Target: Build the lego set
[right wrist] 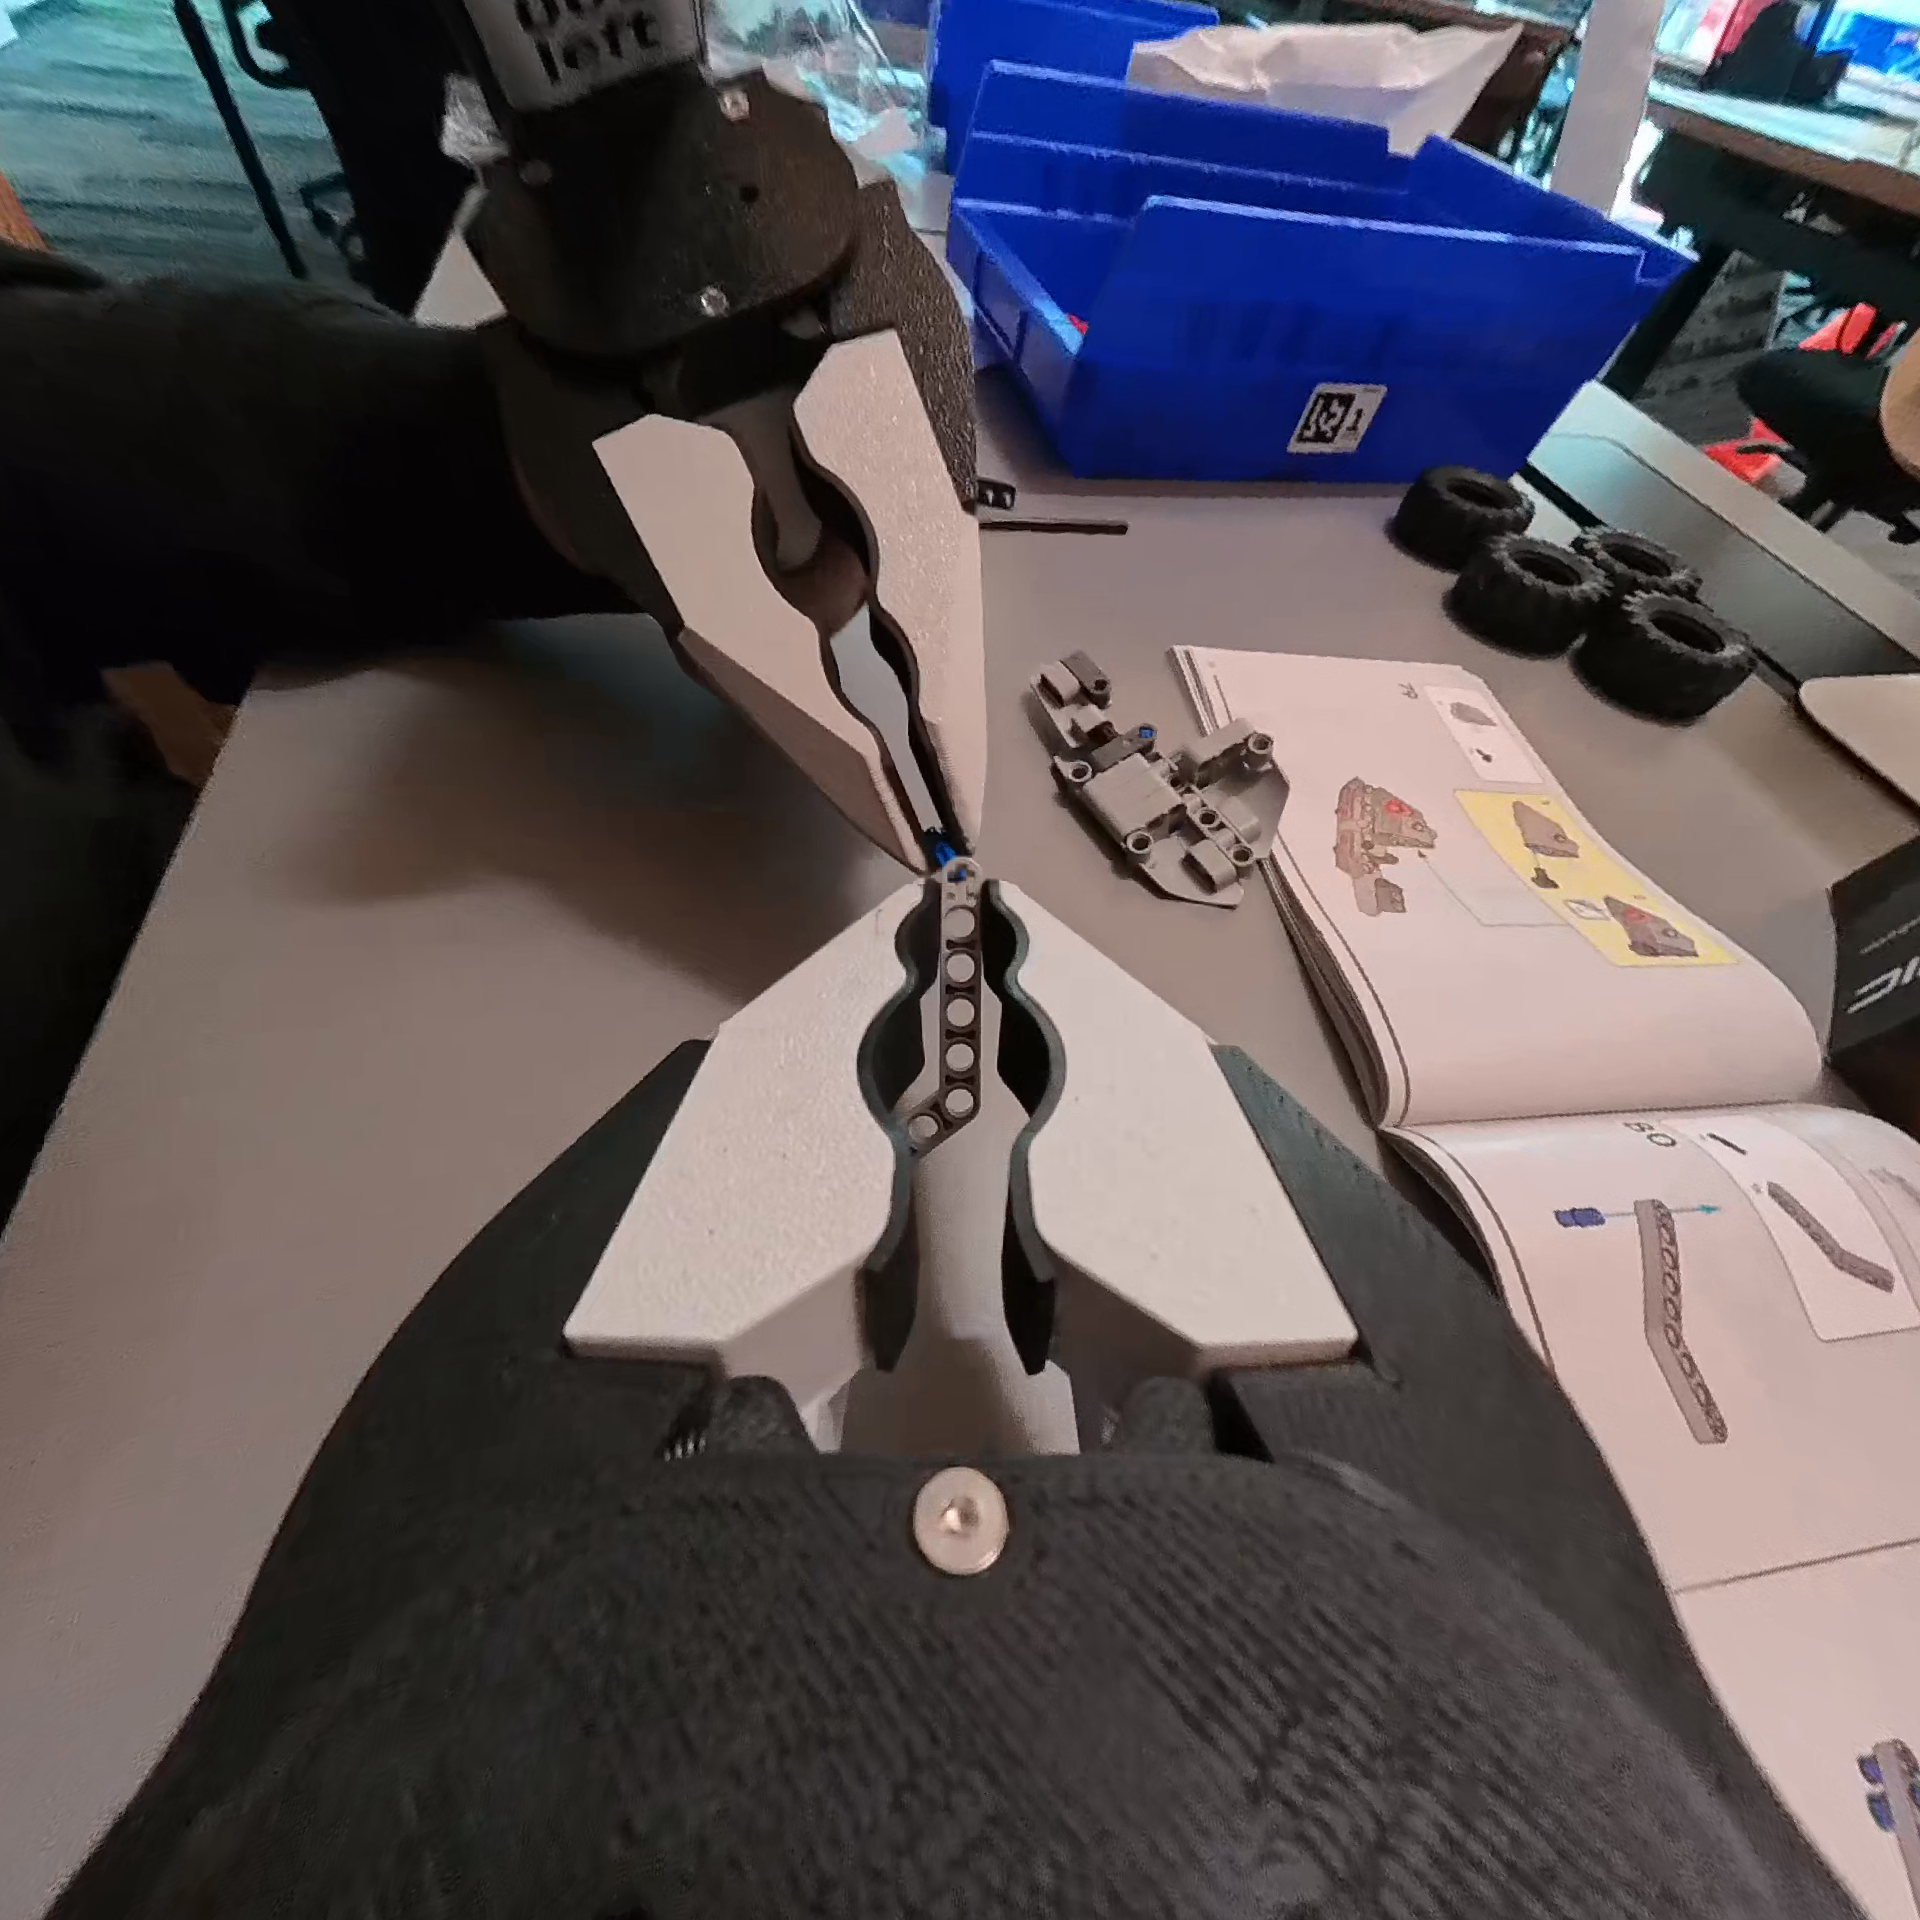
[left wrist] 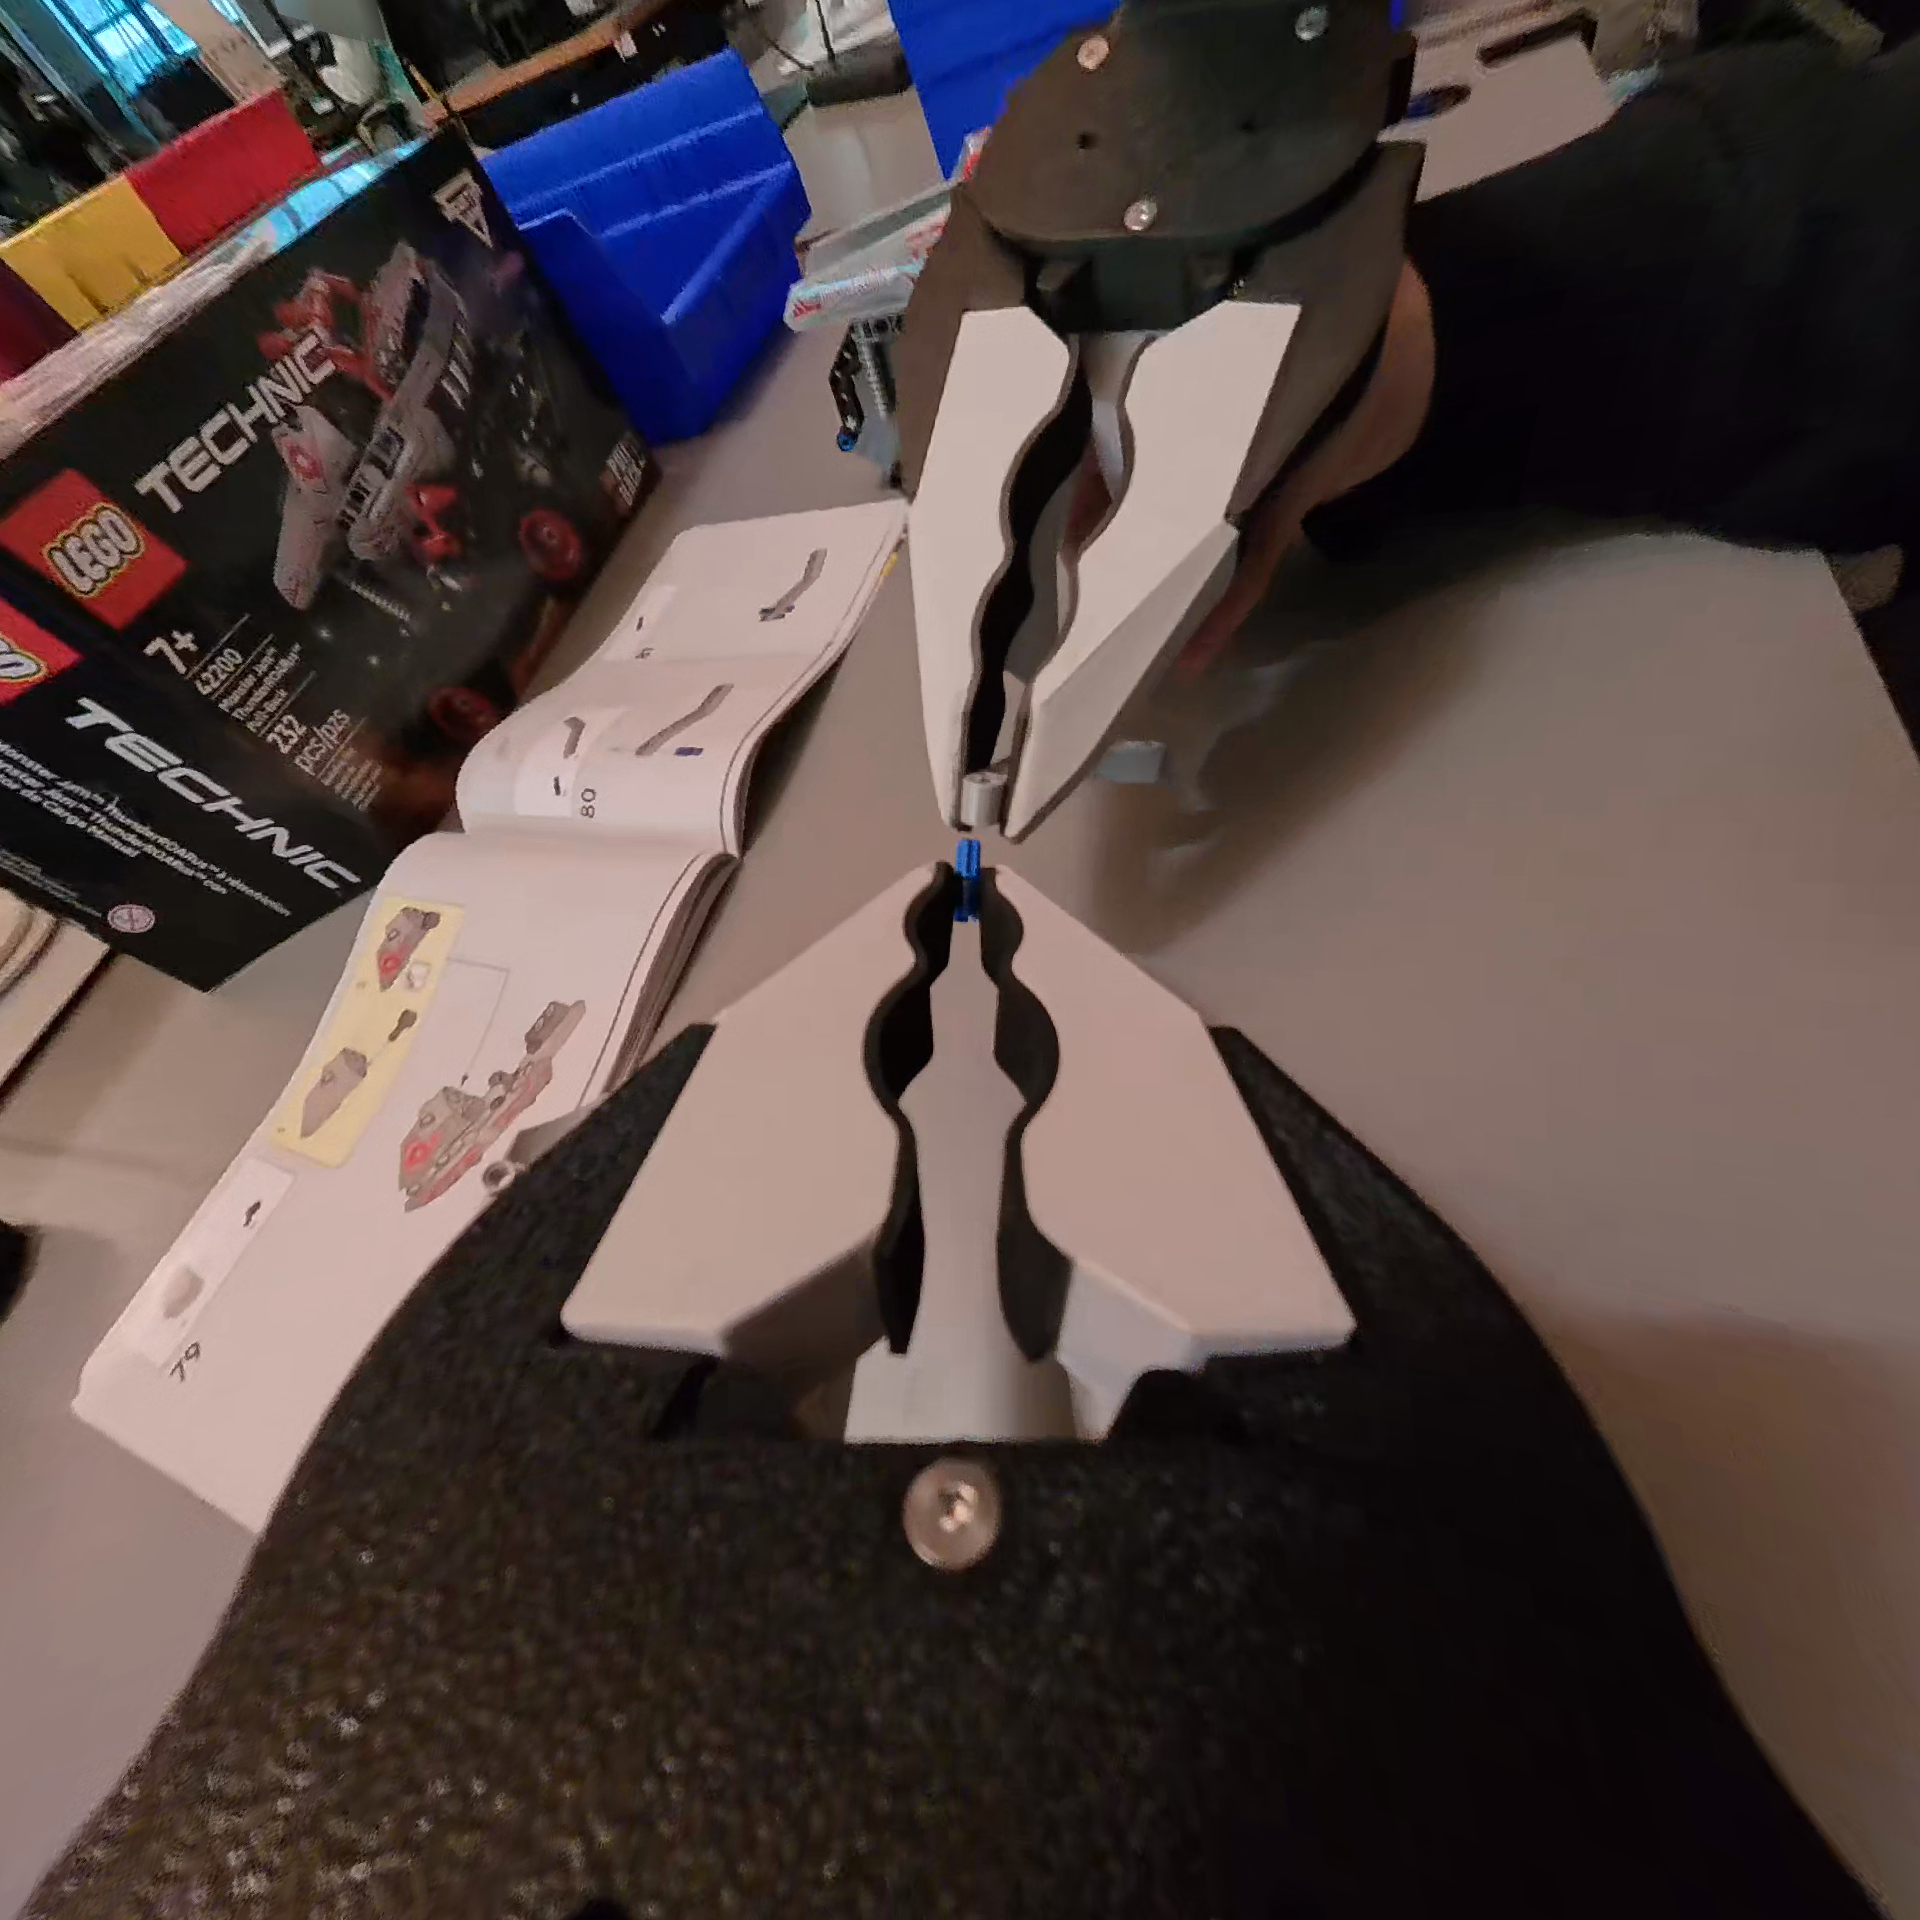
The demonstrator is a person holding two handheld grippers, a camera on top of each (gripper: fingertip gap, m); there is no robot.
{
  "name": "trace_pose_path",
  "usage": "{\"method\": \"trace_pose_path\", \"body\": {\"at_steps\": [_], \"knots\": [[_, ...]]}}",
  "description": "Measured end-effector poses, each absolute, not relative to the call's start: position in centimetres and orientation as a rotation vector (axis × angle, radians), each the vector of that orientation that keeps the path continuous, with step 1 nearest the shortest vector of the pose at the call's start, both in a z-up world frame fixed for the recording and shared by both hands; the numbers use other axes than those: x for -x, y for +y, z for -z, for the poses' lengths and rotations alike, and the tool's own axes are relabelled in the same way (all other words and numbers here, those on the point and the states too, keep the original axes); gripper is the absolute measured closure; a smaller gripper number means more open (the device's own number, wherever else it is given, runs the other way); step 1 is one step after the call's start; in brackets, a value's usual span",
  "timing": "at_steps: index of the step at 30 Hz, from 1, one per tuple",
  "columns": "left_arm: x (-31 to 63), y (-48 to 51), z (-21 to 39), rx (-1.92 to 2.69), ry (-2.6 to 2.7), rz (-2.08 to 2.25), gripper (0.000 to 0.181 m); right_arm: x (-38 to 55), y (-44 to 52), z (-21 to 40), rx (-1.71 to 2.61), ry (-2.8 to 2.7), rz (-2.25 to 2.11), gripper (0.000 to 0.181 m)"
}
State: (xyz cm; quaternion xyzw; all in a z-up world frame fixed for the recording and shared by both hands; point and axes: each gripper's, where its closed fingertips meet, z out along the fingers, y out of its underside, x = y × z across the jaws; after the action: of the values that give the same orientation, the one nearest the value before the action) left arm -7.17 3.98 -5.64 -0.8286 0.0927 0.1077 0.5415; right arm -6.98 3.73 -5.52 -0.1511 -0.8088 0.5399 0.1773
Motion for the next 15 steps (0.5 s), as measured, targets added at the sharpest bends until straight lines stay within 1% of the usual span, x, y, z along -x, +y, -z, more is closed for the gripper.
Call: {"method": "trace_pose_path", "body": {"at_steps": [8,15], "knots": [[6.2,4.0,2.7,1.789,0.184,-0.128,0.179,6.2,3.5,2.7,0.472,-2.187,-1.853,0.175],[5.8,4.1,0.7,1.734,0.179,-0.158,0.179,5.9,3.4,0.2,0.581,-2.056,-2.196,0.175]]}}
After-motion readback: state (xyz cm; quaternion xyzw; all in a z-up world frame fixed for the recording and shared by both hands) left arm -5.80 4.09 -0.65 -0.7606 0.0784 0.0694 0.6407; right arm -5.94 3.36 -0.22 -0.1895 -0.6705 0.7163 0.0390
